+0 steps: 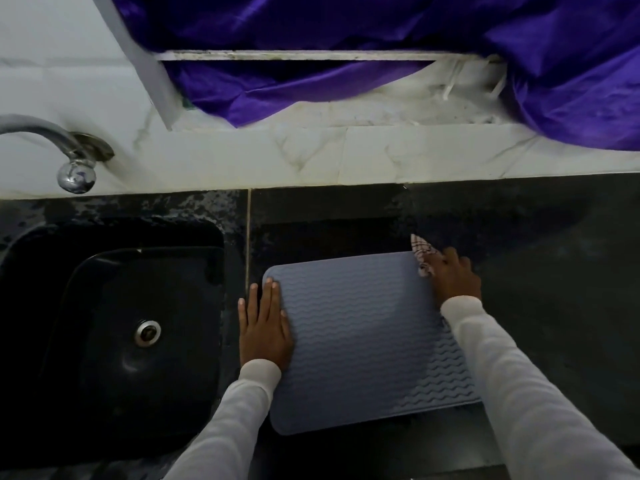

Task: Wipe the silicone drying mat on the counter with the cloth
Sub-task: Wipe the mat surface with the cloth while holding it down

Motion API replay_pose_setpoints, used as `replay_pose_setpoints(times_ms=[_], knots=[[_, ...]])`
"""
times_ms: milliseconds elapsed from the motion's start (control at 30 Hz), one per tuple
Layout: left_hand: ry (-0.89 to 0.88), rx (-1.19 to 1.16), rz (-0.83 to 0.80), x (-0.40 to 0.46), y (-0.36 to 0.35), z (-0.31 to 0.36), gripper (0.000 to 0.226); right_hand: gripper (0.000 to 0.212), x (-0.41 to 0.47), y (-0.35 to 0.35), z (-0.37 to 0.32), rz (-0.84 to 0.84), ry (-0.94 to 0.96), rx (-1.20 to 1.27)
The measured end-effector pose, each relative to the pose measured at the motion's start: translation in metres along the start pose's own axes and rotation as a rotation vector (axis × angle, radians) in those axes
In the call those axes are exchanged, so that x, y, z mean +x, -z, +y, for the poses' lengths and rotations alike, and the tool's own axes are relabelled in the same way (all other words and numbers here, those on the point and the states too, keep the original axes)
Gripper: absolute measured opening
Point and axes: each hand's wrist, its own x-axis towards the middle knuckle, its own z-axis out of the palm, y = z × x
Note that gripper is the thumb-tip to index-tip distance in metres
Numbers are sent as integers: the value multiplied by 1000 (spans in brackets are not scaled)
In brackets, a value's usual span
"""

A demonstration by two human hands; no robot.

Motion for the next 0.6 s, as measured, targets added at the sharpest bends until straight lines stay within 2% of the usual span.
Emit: replay_pose_setpoints(times_ms=[67,367,500,600], knots=[[-1,-8,2,1,1,2,59,35,2,-1,14,16,-55,35],[-82,54,15,4,4,0,59,33,0,4,17,18,-84,150],[-100,55,-5,4,3,0,59,42,-6,14,14,72,-42,368],[-120,-8,14,10,7,4,60,36,-27,33,-8,186,42,621]])
